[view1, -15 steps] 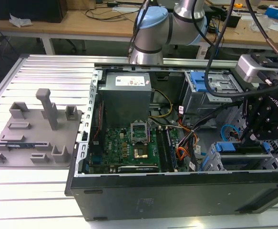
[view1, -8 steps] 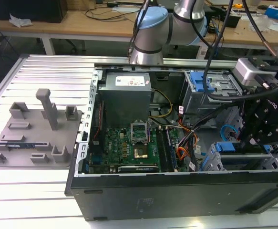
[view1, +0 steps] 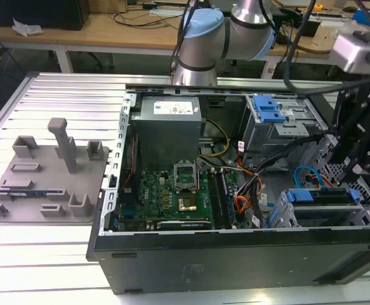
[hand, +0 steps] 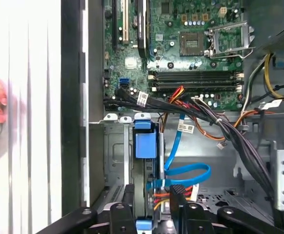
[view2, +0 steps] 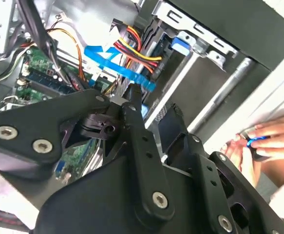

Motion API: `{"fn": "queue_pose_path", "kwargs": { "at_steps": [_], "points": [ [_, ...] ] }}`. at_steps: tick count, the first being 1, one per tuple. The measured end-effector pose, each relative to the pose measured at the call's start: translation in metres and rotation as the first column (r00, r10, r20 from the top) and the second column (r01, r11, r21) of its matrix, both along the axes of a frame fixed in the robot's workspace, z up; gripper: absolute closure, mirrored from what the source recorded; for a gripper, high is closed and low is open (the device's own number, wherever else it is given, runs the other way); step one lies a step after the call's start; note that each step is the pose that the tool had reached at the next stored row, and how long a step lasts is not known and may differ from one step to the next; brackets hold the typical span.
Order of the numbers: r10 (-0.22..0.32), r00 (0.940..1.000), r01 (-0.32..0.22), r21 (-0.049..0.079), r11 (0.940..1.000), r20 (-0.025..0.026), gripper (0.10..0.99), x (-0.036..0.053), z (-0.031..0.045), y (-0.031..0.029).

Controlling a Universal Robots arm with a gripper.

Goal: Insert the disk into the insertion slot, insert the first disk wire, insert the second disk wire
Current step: 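Insert the second disk wire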

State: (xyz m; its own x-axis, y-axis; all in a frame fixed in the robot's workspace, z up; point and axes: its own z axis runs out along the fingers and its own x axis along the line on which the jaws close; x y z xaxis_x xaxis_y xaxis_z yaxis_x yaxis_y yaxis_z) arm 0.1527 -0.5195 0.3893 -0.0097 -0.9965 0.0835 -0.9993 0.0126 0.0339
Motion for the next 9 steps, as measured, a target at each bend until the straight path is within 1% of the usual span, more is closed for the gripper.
{"fn": "queue_pose_path", "kwargs": {
  "at_steps": [1,2,6,7,9],
  "points": [
    [0.000,1.0000,0.000,-0.001,1.0000,0.0000,0.667,0.0000,0.0042,0.0003],
    [0.000,1.0000,0.000,-0.005,1.0000,0.0000,0.667,0.0000,0.0079,0.0013],
    [0.000,1.0000,0.000,-0.005,1.0000,0.0000,0.667,0.0000,0.0080,0.0013],
    [0.000,1.0000,0.000,-0.005,1.0000,0.0000,0.682,0.0000,0.0080,0.0013],
    [0.000,1.0000,0.000,-0.005,1.0000,0.0000,0.933,0.0000,0.0080,0.0013]
  ]
}}
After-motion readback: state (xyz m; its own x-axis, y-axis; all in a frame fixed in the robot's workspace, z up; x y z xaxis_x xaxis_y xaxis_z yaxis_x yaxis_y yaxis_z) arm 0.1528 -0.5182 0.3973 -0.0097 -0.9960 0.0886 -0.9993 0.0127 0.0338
